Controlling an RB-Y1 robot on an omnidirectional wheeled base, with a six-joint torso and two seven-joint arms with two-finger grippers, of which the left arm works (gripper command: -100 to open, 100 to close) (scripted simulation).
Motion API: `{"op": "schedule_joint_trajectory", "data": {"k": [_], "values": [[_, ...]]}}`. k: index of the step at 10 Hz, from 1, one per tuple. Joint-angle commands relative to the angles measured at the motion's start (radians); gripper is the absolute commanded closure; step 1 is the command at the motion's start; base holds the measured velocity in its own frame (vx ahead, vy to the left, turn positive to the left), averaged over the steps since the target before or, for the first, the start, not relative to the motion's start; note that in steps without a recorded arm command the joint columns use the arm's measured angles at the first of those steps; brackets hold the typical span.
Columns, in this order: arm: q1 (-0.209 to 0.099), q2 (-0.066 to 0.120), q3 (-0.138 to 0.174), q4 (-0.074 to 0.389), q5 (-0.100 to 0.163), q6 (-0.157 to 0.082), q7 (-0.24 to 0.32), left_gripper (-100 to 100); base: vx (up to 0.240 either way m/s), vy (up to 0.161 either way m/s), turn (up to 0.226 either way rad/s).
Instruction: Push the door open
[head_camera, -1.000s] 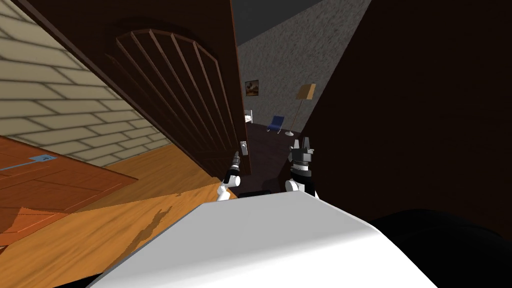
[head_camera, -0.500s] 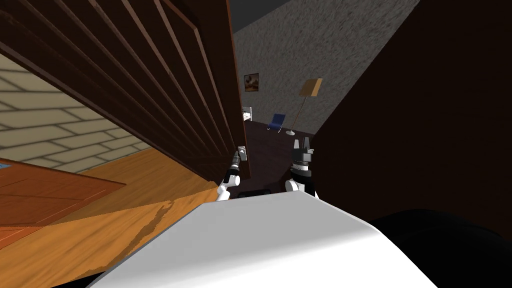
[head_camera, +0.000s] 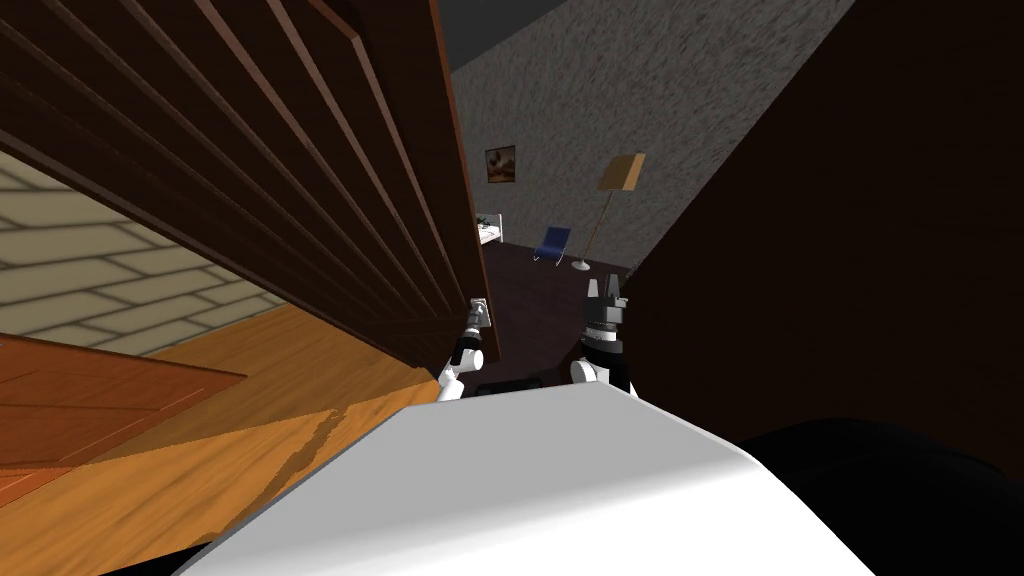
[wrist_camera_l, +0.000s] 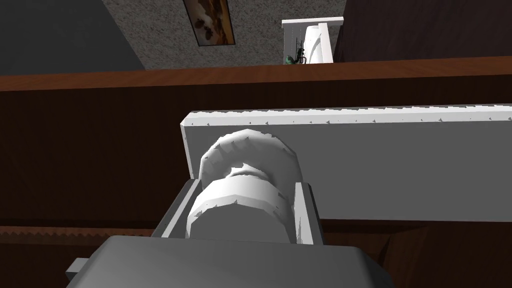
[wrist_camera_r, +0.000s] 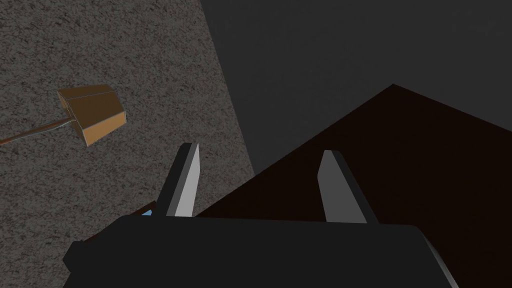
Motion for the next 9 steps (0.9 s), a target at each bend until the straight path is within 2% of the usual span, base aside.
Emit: {"op": "schedule_joint_trajectory", "data": {"k": [1, 4, 5, 8, 9], "values": [[0.002, 0.001, 0.000, 0.001, 0.000, 0.000, 0.000, 100, -0.023, 0.007, -0.009], [0.002, 0.001, 0.000, 0.001, 0.000, 0.000, 0.000, 100, -0.008, 0.001, 0.001], [0.006, 0.014, -0.032, 0.001, 0.026, 0.000, -0.024, 100, 0.075, 0.001, 0.203], [0.011, 0.037, -0.105, -0.005, 0.088, -0.008, -0.080, 100, 0.146, -0.030, 0.285], [0.012, 0.040, -0.120, -0.006, 0.101, -0.010, -0.092, 100, 0.161, -0.036, 0.200]]}}
